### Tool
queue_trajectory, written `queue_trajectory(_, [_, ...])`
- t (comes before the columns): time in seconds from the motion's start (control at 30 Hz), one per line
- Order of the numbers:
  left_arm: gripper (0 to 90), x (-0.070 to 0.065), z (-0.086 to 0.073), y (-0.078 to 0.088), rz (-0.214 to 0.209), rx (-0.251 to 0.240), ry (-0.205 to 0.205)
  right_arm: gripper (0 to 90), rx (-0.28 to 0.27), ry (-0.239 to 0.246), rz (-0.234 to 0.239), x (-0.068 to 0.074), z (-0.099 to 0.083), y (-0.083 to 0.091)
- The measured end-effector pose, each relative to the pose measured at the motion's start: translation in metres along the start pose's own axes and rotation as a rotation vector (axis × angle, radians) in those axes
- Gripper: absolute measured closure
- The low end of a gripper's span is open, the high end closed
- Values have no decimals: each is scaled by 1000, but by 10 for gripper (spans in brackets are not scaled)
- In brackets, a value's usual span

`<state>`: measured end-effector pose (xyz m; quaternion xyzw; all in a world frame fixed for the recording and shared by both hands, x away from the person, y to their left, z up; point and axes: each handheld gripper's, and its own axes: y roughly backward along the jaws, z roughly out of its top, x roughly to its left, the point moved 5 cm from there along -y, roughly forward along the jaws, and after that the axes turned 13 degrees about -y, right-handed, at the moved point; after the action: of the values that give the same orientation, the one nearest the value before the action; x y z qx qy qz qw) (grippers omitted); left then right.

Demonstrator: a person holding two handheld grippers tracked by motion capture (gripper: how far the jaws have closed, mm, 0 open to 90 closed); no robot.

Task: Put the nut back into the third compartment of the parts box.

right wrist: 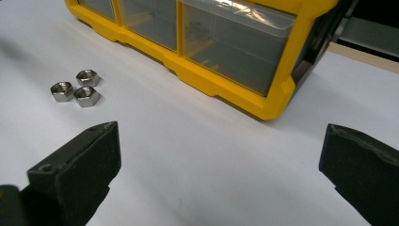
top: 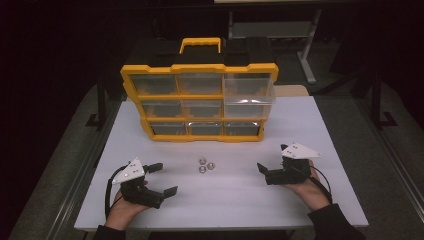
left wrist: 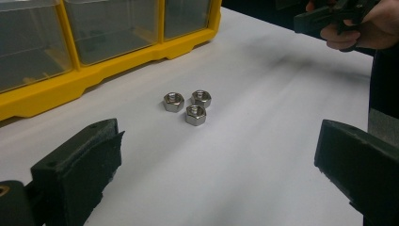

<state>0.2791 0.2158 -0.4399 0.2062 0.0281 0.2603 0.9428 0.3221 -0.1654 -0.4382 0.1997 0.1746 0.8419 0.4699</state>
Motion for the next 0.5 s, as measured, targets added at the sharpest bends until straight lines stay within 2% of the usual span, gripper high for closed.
queue_trajectory(0.17, [6,0,1,-1,4,-10,3,0,0,7,25,-3,-4,7])
queue_trajectory(0.3, [6,0,1,0,3,-8,4,0,-5,19,32,-5,-6,12])
queue_trajectory(0.5, [6,0,2,0,-1,-14,0,0,-5,10,31,-6,-14,22])
